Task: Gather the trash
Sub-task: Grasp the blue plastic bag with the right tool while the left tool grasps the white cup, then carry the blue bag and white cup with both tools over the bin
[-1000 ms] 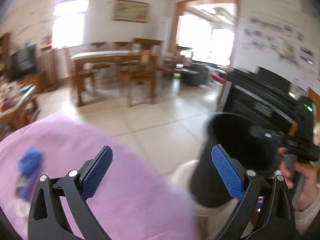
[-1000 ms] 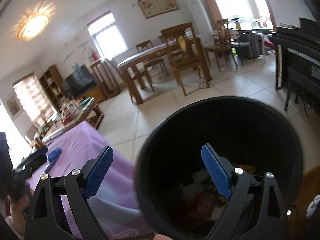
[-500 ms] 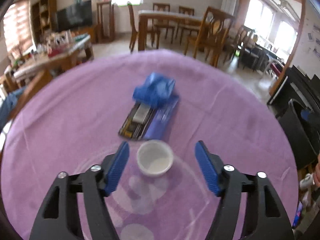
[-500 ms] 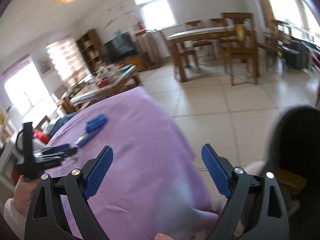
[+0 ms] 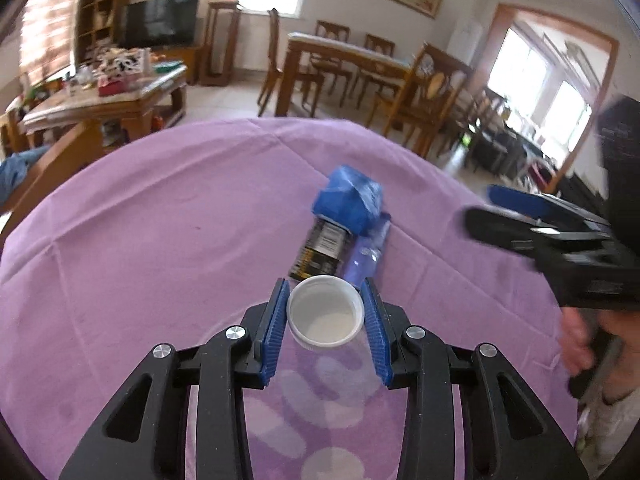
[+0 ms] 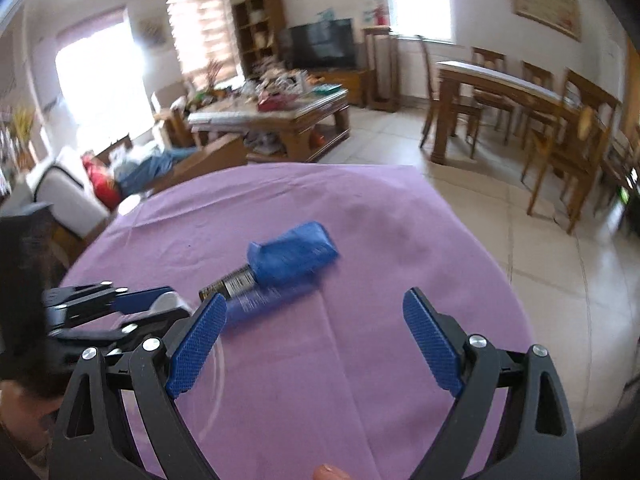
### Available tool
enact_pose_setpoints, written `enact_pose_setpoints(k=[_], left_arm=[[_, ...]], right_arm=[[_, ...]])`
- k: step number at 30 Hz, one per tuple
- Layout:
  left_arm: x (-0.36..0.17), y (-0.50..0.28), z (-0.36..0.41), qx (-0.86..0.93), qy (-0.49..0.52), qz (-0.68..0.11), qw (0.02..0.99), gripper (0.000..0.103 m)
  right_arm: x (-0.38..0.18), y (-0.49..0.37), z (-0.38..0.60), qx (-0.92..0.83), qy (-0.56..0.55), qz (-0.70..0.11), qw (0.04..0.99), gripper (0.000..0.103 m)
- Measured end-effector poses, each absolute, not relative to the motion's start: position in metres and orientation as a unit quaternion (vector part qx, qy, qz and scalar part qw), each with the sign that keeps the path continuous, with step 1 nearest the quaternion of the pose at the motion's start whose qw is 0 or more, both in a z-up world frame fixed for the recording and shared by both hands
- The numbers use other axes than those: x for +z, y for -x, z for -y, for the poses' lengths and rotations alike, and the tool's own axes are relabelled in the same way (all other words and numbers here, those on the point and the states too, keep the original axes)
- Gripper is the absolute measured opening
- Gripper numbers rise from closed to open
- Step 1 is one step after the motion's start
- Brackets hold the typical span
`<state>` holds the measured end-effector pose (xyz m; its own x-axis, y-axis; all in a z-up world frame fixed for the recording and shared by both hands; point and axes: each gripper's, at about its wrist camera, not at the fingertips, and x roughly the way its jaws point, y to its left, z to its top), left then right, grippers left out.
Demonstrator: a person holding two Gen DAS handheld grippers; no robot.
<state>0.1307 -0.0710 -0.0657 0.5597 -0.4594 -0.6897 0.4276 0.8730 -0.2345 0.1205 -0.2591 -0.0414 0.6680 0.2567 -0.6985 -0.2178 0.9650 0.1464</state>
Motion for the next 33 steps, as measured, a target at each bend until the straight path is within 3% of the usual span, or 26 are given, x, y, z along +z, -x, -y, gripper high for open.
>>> enact_pose_setpoints(k=[3,8,10,13,14,17,33], left_arm=[[-0.063,-0.130,0.065,-0.246,0.034,-0.391,0.886,0.037],[-0.061,-0.127,0.057,-0.246,0.051,-0.391,0.886,0.037],[-0.062,-0.128,0.055,-0.248,0.060,-0.393,0.884,0.037],[-0.062,-0.126,0.051,-0.249,0.064,-0.389,0.885,0.037],[-0.062,-0.125,0.052,-0.251,0.065,-0.388,0.884,0.037],[-0.062,-0.125,0.053,-0.254,0.064,-0.387,0.884,0.037],[-0.046,-0.110,0.074,-0.341,0.052,-0.320,0.883,0.037]], right_arm=[[-0.052,-0.149,0.233,0.145,0.014,-0.405,0.902,0.095],[-0.076,-0.187,0.214,0.136,0.059,-0.439,0.886,0.094],[-0.083,-0.194,0.218,0.131,0.041,-0.453,0.881,0.076],[-0.086,-0.192,0.221,0.136,0.023,-0.460,0.877,0.064],[-0.085,-0.189,0.221,0.140,0.024,-0.459,0.877,0.052],[-0.080,-0.179,0.222,0.147,0.012,-0.452,0.880,0.035],[-0.008,-0.051,0.307,0.147,-0.112,-0.340,0.922,0.035]])
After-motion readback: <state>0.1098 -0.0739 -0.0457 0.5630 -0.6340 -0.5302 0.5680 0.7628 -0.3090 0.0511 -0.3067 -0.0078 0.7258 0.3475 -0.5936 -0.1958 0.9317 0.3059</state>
